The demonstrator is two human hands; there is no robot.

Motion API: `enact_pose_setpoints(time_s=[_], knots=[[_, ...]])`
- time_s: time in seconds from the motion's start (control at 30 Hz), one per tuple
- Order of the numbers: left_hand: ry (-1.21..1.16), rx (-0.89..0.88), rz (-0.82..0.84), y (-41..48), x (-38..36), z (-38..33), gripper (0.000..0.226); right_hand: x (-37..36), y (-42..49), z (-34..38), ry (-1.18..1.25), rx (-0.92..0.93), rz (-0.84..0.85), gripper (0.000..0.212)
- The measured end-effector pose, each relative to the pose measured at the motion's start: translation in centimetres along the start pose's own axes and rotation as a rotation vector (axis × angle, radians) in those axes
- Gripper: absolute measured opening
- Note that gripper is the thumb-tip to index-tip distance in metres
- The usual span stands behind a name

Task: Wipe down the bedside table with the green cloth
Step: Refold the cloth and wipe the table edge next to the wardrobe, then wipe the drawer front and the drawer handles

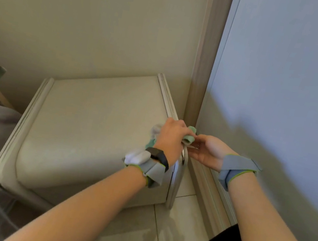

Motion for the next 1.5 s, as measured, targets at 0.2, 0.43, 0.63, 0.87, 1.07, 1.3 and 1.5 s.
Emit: enact_pose_setpoints(time_s=[0.2, 0.43, 0.63, 0.87, 1.07, 1.3, 1.5], knots=[[-0.091, -0.045, -0.257, -5.8, -2.8, -2.3, 0.026, -0.5, -0.8, -1.2, -0.081, 0.014, -0.024, 0.030], [0.421, -0.391, 0.205, -9.8, -3.8, -1.3, 0.006, -1.0, -2.2, -3.1, -0.336, 0.104, -0.166, 0.036], [-0.173, 0.005, 0.130, -10.6, 1.2, -2.4, 0.036, -1.3, -5.1, -3.6, -0.720, 0.748, -0.612, 0.041], [-1.000, 0.797, -0.432, -11.2, 8.1, -1.2, 0.012, -10.3, -11.5, -9.1, -0.966, 1.148, -0.382, 0.026], [-1.364, 0.972, -0.313, -14.0, 11.1, -1.6, 0.048, -13.8, -10.4, -13.4, -1.064, 0.883, -0.157, 0.075], [-1.326, 0.897, -0.130, -17.6, 14.5, 1.4, 0.069, -17.5, -8.1, -14.7, -0.935, 0.811, -0.324, 0.067], [-0.849, 0.777, -0.012, -20.8, 18.5, 5.1, 0.038, -18.2, -5.7, -16.2, -0.824, 0.926, -0.518, 0.038]])
Point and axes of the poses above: each hand's wrist, its own y-axis towards the middle knuckle, its own x-axis out of the back of the hand, z = x × y, the point moved 2 cm from there along y, towards the middle knuckle, and after that the axes turned 10 degrees about -x, right-handed, at the moved point
